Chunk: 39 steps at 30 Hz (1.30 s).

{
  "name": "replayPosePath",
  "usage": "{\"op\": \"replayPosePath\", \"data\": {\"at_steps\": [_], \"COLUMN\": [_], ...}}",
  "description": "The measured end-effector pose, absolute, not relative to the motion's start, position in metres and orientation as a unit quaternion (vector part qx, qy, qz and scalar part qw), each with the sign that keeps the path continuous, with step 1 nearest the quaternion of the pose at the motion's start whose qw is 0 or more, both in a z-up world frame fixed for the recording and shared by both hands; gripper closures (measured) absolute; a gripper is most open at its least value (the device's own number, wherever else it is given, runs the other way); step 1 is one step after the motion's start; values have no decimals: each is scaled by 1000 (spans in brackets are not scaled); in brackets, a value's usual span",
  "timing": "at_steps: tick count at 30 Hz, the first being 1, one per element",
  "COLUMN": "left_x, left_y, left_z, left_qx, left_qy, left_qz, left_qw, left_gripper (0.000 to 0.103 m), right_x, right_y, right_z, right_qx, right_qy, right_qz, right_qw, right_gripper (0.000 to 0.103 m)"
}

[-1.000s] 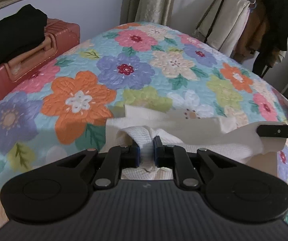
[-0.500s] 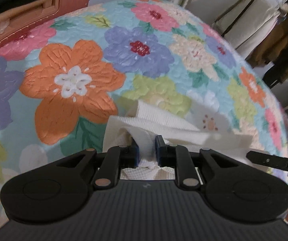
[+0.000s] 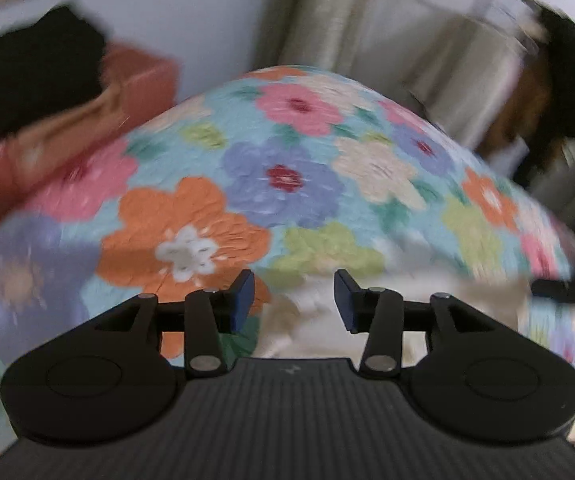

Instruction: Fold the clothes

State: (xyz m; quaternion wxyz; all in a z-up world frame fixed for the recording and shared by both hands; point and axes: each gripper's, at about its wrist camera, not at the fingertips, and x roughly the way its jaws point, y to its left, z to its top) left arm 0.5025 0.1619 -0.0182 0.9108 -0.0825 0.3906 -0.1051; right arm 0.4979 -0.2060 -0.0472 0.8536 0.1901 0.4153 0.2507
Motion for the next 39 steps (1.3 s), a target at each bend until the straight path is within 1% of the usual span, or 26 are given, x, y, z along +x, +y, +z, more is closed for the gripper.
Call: {"op": "replayPosePath", "data": {"at_steps": [1, 3, 5, 8, 12, 14, 17, 20, 22, 25, 27, 29, 32, 36, 39], "left_x": [498, 490, 488, 500, 514, 503, 477, 450, 434, 415, 407, 402, 389, 371, 356], "left_y": [152, 133, 111, 89, 89, 94, 105, 110, 108, 104, 100, 103, 119, 113, 110], "left_z": [-16, -15, -23, -45, -74, -76, -76, -82, -84, -83, -82, -82, -84, -80, -62], "left_qx": [-57, -9, 28, 54, 51, 50, 48, 37, 49, 57, 83, 70, -4, 30, 48], "left_qy": [387, 385, 403, 445, 523, 520, 507, 496, 480, 456, 438, 444, 464, 435, 413], "left_qz": [-123, -155, -166, -143, -54, -42, -28, -27, -16, 15, 36, 46, 48, 55, 67], "left_qw": [912, 910, 899, 882, 849, 852, 860, 867, 876, 888, 894, 892, 884, 898, 907], "left_gripper": [59, 55, 53, 53, 51, 49, 41, 40, 39, 38, 29, 29, 29, 29, 30], "right_x": [496, 490, 483, 480, 466, 451, 422, 393, 375, 364, 362, 360, 354, 345, 332], "right_y": [-205, -197, -182, -161, -146, -142, -148, -153, -157, -171, -178, -181, -187, -199, -211], "right_z": [-44, -40, -42, -48, -54, -57, -67, -77, -84, -92, -95, -97, -101, -101, -81], "right_qx": [177, 139, 97, 49, -5, -35, -74, -112, -135, -115, -100, -92, -70, -35, 20], "right_qy": [411, 401, 399, 418, 439, 443, 428, 413, 406, 414, 415, 422, 440, 424, 399], "right_qz": [249, 261, 287, 304, 305, 297, 301, 304, 305, 299, 299, 299, 298, 294, 247], "right_qw": [859, 867, 866, 855, 845, 845, 849, 851, 851, 852, 854, 851, 844, 856, 883], "right_gripper": [45, 45, 45, 45, 45, 45, 45, 45, 45, 46, 46, 46, 45, 45, 45]}}
